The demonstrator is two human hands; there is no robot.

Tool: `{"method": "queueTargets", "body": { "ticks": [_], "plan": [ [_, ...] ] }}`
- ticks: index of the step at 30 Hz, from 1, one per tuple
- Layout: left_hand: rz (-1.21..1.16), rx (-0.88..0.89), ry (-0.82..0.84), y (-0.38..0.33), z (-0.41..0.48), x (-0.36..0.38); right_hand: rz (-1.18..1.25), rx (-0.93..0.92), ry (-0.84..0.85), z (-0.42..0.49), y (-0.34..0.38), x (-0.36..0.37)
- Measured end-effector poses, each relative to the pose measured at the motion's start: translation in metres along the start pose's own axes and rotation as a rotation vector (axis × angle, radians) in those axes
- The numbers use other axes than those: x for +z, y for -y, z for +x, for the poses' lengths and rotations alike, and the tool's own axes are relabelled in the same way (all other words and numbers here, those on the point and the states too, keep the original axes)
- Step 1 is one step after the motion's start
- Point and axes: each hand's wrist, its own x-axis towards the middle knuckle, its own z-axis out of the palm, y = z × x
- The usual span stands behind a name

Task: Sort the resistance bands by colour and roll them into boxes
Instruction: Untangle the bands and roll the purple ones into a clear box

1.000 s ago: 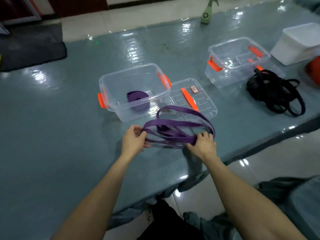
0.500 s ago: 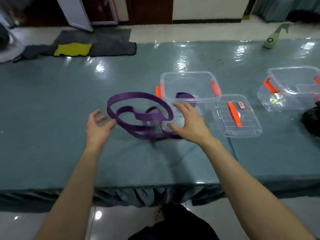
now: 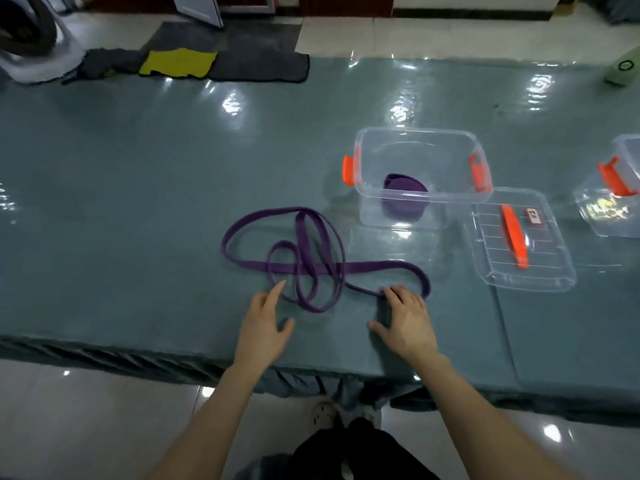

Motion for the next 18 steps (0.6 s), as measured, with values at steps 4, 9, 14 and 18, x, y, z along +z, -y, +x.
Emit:
{"method": "queueTargets", "body": {
  "ticks": [4,9,14,18],
  "plan": [
    [0.106,0.045,0.039,-0.023,0.021,0.016,0.001,-0.011,-0.017,0.001,0.0,-0.003],
    [-0.172,-0.119,-0.172,-0.042,0.046,0.012,0.124,0.049,0.057,0.011,-0.011,-0.017],
    [-0.954,-0.431,-0.601,-0.021,0.057,-0.06,0.426,0.125,0.097,0.03,-0.033,-0.037],
    [-0.992,-0.662,-0.447,0.006,0.03,-0.072,0.521,0.119,0.129,0.043,-0.033,-0.044]
  ]
}}
